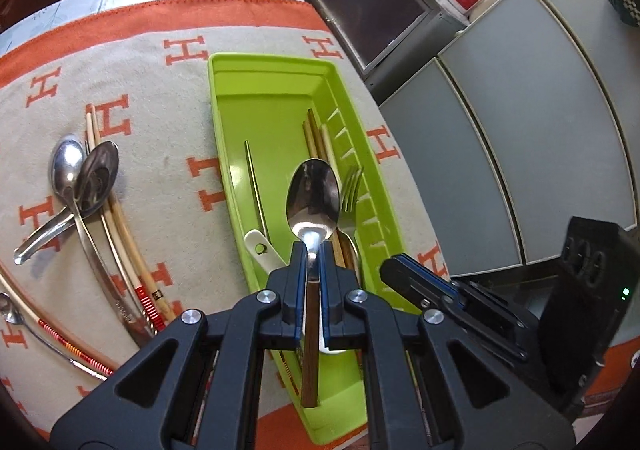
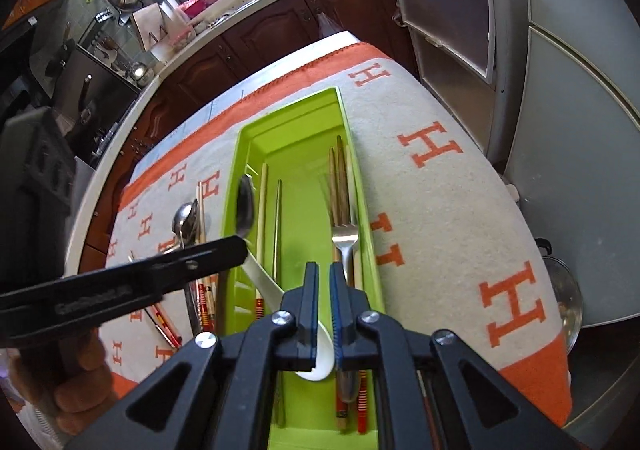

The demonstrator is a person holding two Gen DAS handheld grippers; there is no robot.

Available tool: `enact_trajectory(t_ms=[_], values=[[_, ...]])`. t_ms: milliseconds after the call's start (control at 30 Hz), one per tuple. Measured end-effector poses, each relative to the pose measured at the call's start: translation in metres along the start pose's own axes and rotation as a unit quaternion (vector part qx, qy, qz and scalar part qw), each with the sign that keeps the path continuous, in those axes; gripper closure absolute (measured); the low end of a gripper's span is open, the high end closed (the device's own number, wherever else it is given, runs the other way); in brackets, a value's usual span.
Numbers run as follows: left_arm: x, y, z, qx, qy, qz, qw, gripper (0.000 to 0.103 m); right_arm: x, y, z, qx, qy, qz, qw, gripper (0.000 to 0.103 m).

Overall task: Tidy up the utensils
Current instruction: 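Lower the spoon and fork into the tray and open both tools, then move both open tools back over the utensil pile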

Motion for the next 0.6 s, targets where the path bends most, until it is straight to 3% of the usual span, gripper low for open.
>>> enact_trajectory(t_ms=[300,600], values=[[0.003,-0.001,-0.003,0.000,-0.014,0.000,0.9999,0.099,0.002,-0.001,0.009,-0.013,-0.012,-0.010,1.000,0.096],[0.020,0.024,0.036,-0.027,-0.036,-0.010,0.9989,0.099,0.024,0.006,0.012,-0.006,-0.027,0.013,1.000,0.096]])
Point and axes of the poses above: each gripper's, at about its wrist camera, not at the fingertips, and z roughly against the way its jaws point, x to its left, y to its underside, the point moved 3 cm from there along -z, roughly the way its jaws point, and after that the axes turned 10 degrees about -y, right-handed, at the moved point
